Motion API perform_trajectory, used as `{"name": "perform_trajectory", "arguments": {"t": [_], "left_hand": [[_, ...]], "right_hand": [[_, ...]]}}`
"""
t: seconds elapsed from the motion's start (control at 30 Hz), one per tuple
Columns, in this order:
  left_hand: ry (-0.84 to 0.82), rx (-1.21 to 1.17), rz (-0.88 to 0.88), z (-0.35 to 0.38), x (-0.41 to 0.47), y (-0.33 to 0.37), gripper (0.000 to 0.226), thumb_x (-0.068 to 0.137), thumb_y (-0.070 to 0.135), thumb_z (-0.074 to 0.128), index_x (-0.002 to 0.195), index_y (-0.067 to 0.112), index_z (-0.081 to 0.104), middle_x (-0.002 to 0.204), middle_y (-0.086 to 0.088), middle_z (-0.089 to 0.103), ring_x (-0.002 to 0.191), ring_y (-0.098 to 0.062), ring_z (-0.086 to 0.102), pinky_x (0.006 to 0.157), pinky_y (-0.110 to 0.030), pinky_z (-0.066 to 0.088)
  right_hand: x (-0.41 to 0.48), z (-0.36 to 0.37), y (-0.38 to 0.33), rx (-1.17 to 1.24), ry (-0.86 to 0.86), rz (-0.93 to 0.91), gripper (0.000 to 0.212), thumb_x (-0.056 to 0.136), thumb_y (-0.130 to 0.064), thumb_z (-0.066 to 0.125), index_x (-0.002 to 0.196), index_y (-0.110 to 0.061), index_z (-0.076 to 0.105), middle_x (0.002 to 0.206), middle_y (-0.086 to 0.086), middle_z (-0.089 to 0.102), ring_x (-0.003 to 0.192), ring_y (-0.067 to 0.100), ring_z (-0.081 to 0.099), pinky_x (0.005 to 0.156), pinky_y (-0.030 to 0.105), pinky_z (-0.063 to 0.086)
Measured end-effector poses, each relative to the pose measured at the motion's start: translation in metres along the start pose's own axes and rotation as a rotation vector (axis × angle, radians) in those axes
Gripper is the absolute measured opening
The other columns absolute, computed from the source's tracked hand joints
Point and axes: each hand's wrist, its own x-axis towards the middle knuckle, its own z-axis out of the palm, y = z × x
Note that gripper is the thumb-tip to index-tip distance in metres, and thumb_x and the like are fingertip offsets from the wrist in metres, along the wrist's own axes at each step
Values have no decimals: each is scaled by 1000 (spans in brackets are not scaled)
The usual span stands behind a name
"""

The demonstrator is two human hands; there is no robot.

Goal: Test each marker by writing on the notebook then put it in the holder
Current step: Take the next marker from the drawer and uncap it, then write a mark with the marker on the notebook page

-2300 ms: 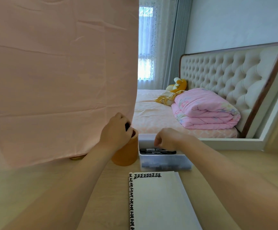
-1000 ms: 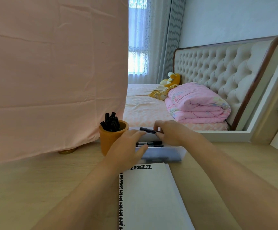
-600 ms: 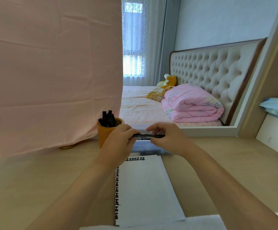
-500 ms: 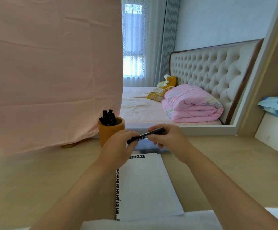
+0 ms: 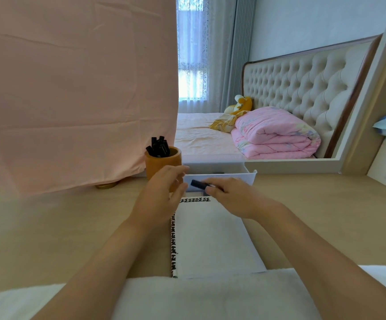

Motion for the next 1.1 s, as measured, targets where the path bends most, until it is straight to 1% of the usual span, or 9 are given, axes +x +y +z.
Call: {"name": "perform_trajectory", "arguments": {"t": [0.07,0.17,0.37,0.6,0.67,0.77,0.83,1.0,1.1], "left_hand": [[-63,93,72,3,-1,1,39,96,32,58,135,30,53,120,18,55,102,1,53,79,-16,48],[-159,184,143,8,-1,2,38,95,36,59,133,31,56,119,17,57,102,0,51,77,-15,45],[-232,283,181,6,3,-2,27,98,38,51,115,26,68,91,13,56,78,-4,48,59,-17,36],[-325,105,-32,3,10,0,18,100,34,51,97,29,68,82,8,62,75,-9,55,64,-27,43],[-298,89,-2,2,11,-3,19,99,33,54,100,25,71,82,8,62,76,-8,55,66,-33,47],[-272,171,131,0,10,-7,20,97,32,58,105,21,73,83,7,60,75,-9,52,63,-38,48],[-275,217,178,-1,9,-8,20,96,31,58,107,21,72,84,7,60,74,-9,51,60,-38,48],[-328,143,5,-5,11,-11,24,100,34,51,101,20,71,87,6,65,78,-9,57,69,-39,50],[-307,120,-82,-10,8,-18,19,100,31,52,100,26,70,93,11,64,83,-4,56,68,-25,44]], "right_hand": [[1,1,-1,-50,-1,2,27,103,-36,46,81,-33,61,76,-4,61,71,18,57,68,35,45],[2,-1,-3,-69,3,-35,36,102,-31,50,66,-35,52,69,-6,58,65,12,52,63,29,41],[2,4,-4,-220,6,-163,33,102,-38,49,69,-44,48,67,-15,54,67,9,53,65,27,44],[3,8,3,-575,409,-524,13,94,-31,66,97,-20,73,73,-5,63,62,14,50,51,27,39],[2,7,1,-533,388,-494,16,97,-34,60,97,-23,72,75,-7,63,64,14,53,53,29,43],[2,4,-1,-280,136,-238,25,101,-40,49,83,-31,64,72,-10,60,68,11,54,62,37,48],[2,6,-2,-182,65,-170,25,101,-38,49,81,-33,63,71,-10,60,68,11,54,67,40,50],[0,2,0,-448,321,-387,13,95,-30,62,92,-25,74,74,-8,61,66,13,56,56,29,46],[0,-7,8,-245,305,-263,10,92,-24,67,94,-22,76,83,-8,61,71,9,57,63,26,45]]}}
